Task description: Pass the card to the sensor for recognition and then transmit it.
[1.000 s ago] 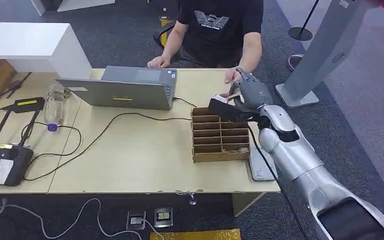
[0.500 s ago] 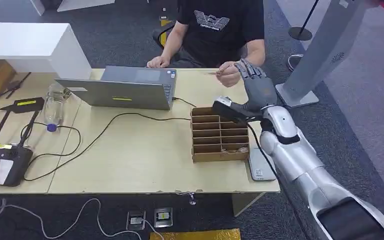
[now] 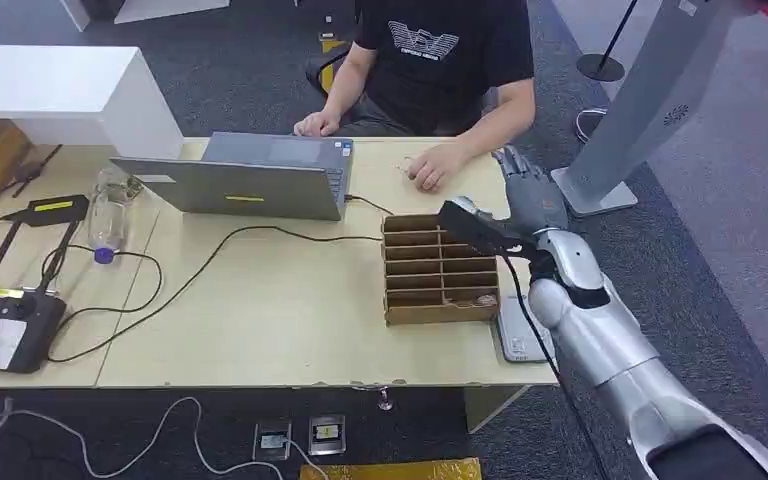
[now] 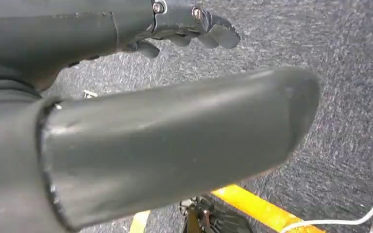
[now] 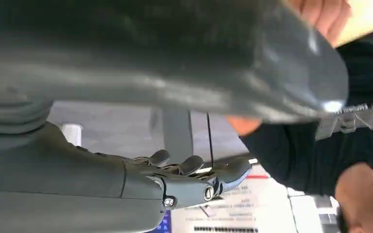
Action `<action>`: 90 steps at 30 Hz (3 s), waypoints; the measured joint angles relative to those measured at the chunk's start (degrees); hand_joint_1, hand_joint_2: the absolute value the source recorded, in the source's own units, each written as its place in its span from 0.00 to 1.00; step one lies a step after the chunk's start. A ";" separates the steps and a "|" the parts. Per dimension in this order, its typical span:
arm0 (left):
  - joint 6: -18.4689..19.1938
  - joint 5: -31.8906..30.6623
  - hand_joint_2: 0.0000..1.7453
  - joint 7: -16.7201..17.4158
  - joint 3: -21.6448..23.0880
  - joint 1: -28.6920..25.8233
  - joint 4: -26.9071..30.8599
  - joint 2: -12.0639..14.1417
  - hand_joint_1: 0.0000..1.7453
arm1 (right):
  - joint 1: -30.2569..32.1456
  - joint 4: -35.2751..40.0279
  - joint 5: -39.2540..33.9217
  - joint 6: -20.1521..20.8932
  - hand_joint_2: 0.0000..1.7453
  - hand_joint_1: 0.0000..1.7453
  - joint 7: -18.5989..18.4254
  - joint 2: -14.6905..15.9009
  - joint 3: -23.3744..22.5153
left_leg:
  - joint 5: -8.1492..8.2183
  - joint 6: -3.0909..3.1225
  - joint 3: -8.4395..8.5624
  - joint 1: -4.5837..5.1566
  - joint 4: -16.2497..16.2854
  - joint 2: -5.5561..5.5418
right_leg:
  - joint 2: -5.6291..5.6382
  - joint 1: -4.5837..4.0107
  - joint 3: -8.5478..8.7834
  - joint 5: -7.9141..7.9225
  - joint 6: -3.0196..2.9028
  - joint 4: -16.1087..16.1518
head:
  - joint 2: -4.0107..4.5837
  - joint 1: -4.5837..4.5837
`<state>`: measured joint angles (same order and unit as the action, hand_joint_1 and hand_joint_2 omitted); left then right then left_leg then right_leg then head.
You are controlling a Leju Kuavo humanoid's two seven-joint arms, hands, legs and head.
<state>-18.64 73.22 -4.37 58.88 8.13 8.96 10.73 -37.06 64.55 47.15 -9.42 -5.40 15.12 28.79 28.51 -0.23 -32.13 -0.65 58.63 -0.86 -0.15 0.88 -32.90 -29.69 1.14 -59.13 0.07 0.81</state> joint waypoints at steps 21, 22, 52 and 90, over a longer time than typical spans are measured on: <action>-1.66 1.35 0.00 -0.11 -0.02 -0.18 0.00 0.31 0.00 | 16.81 33.30 -0.78 6.23 1.00 0.00 -10.38 13.82 -2.95 | 0.10 -0.05 0.11 -0.02 -0.02 0.18 | 0.19 -0.02 0.01 -0.01 -0.01 0.03 | 0.00 -0.07; -1.62 1.38 0.00 -0.64 -0.02 -0.13 0.00 0.31 0.00 | 17.39 33.30 -0.24 5.24 1.00 0.00 -10.73 13.90 -2.53 | 0.10 -0.06 0.11 -0.04 -0.02 0.18 | 0.18 -0.03 0.03 -0.01 -0.02 0.03 | 0.00 -0.04; -3.41 1.77 0.00 -0.37 -0.02 0.29 0.02 -0.15 0.00 | 18.55 14.57 9.29 -4.50 1.00 0.00 -12.18 4.38 8.55 | 0.09 -0.07 0.05 -0.06 -0.02 0.09 | 0.11 -0.06 0.04 -0.03 -0.04 0.03 | 0.00 -0.04; -4.77 2.43 0.00 0.26 -0.02 0.29 0.00 -0.63 0.00 | 19.66 15.03 5.88 1.60 1.00 1.00 -10.89 1.99 8.72 | 0.09 -0.07 0.10 -0.06 -0.02 0.10 | 0.14 -0.06 0.05 -0.03 -0.04 0.04 | 0.00 -0.02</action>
<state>-23.41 75.65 -4.11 58.86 8.42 8.96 10.10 -17.40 79.58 53.03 -7.82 -16.28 17.12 37.51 28.61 -0.30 -32.03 -0.71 58.61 -0.76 -0.01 0.82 -32.85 -29.72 1.10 -59.09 0.07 0.79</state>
